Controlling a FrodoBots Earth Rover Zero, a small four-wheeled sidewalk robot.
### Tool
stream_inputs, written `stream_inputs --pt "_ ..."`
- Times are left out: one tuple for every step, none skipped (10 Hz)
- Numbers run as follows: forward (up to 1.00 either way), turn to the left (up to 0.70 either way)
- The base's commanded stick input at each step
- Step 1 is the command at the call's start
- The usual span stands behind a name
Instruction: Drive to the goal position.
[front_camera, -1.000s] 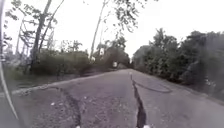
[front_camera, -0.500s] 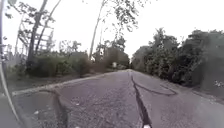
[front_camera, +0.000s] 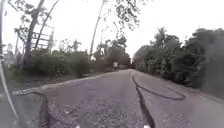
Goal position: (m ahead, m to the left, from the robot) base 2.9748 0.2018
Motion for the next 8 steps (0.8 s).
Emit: stream_inputs --pt "0.70 0.00" --pt "0.70 0.00" --pt "0.70 0.00" --pt "0.70 -0.04" --pt "0.70 -0.11" --pt "0.70 -0.17" --pt "0.70 -0.23" --pt "0.70 -0.30"
